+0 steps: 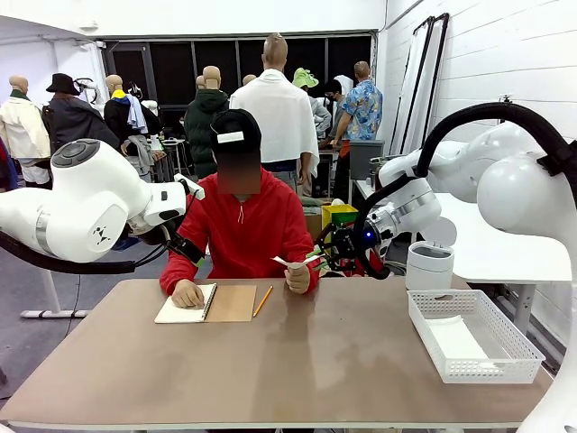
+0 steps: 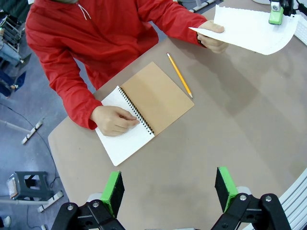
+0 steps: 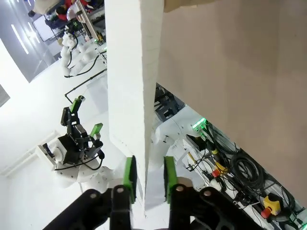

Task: Sort the paper based on its condition.
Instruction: If a person hands you a paper, place it in the Organizing basket , and if it's crumpled, put it in the Trash can.

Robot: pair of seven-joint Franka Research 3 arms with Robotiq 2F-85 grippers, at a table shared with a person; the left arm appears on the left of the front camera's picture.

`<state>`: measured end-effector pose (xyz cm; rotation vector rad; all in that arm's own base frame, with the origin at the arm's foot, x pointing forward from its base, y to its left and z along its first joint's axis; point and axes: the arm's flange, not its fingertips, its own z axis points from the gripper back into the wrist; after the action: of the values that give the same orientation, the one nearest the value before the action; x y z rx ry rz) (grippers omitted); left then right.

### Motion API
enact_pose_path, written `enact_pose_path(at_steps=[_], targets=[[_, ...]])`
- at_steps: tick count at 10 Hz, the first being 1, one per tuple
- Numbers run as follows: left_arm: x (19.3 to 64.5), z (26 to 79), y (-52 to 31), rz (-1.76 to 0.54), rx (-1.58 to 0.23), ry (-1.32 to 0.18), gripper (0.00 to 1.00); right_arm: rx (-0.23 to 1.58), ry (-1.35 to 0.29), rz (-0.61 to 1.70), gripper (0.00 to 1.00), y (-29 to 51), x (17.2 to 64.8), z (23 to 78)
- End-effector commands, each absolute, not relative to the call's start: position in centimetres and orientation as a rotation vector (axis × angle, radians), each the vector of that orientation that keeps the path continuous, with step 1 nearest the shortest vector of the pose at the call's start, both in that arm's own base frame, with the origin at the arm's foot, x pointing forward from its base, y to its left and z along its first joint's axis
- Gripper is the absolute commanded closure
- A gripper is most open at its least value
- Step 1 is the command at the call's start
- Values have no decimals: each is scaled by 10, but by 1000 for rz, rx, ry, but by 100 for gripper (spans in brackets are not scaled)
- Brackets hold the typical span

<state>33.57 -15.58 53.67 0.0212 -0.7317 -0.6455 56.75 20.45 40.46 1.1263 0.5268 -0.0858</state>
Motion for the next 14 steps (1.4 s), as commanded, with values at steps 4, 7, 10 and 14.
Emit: enact_pose_path(at_steps=[4,7,10,14], targets=[[336,536,-155,-649,24,-729,0,1144,519,-187,78,199,599,397],[336,536,-155,-649,24,-729,0,1179,531,-173,100,201,600,397],[336,536,-155,-649,24,-729,0,1181,519,-177,100,197,601,397],[336,536,-155,-649,24,-729,0,922,252,96,100,164,573,444]])
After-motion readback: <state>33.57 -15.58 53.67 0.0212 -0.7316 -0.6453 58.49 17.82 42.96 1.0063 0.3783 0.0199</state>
